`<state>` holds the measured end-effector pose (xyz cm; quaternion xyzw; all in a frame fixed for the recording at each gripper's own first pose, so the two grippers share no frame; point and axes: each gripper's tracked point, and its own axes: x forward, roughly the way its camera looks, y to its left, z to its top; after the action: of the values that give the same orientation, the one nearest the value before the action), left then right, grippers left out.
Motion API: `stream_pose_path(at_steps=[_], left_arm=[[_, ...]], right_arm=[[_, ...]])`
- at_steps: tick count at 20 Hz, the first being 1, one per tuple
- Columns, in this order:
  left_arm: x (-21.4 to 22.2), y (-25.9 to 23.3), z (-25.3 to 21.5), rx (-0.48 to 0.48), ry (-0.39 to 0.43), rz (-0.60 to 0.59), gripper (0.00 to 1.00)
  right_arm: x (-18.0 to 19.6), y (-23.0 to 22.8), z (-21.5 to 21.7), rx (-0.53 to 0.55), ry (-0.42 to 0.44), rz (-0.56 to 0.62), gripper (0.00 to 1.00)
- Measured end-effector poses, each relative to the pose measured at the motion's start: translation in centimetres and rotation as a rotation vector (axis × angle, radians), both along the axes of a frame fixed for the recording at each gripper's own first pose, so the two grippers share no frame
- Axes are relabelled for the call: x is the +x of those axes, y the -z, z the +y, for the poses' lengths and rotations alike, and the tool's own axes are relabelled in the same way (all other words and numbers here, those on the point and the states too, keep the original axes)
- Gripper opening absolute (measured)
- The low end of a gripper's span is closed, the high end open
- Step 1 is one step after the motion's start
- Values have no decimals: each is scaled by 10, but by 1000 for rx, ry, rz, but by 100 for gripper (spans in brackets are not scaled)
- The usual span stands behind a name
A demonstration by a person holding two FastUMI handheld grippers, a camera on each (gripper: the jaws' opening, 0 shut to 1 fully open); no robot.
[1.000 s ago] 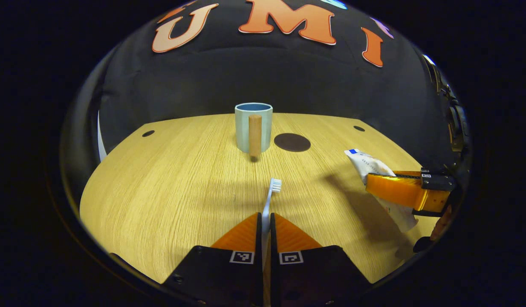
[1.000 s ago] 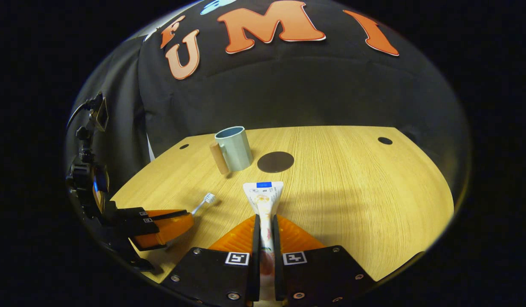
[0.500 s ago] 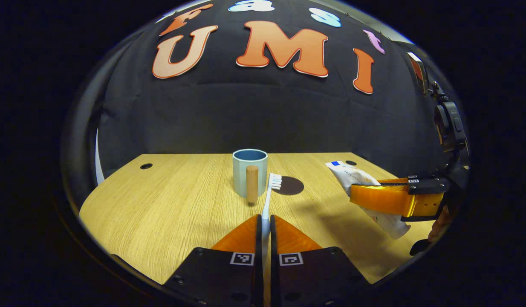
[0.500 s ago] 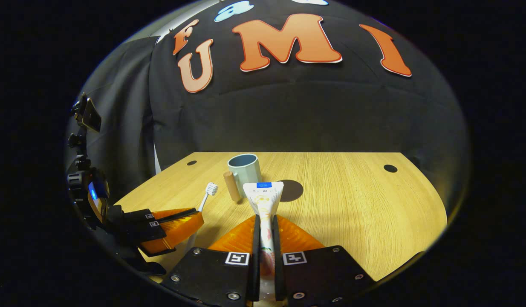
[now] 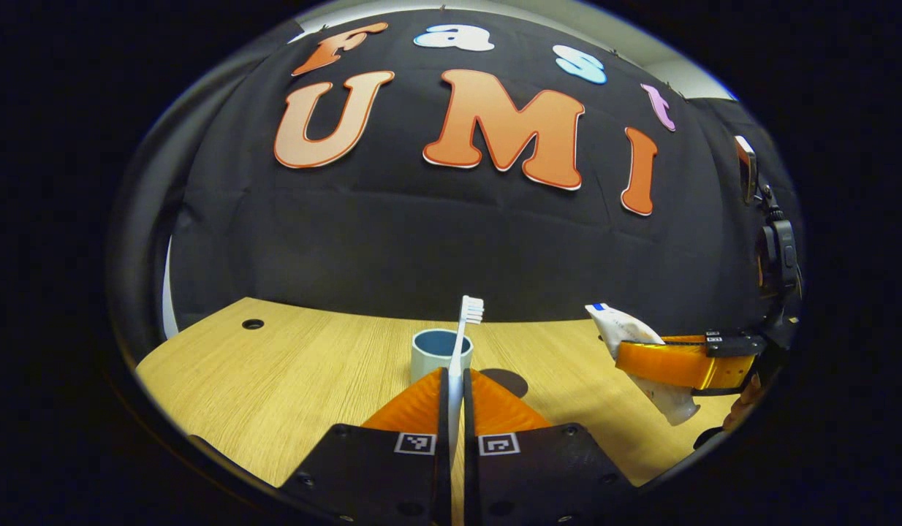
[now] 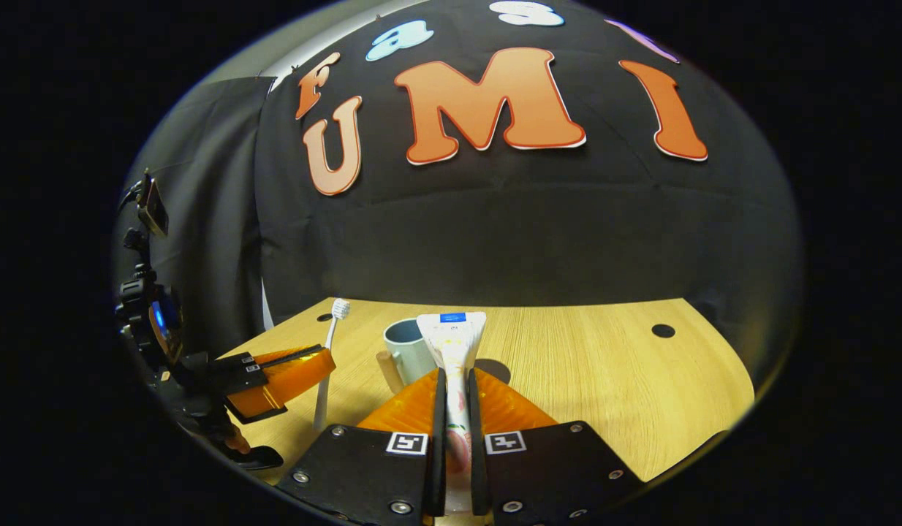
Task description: Put the toothbrush and toothpaste on the desktop into the cup, then pick up the cup and place it on the coaster on the desktop.
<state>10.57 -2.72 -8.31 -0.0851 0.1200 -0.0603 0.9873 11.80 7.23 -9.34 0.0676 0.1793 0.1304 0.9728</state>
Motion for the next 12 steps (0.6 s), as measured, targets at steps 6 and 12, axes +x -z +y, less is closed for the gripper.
stream_pose_path(at_steps=[6,12], left_arm=[[50,-37,9,-20,-16,-102,6],[101,-62,8,-42,-23,-204,7]], right_arm=[[18,-14,-8,26,23,-37,14],[40,-11,-23,49,68,-48,14]])
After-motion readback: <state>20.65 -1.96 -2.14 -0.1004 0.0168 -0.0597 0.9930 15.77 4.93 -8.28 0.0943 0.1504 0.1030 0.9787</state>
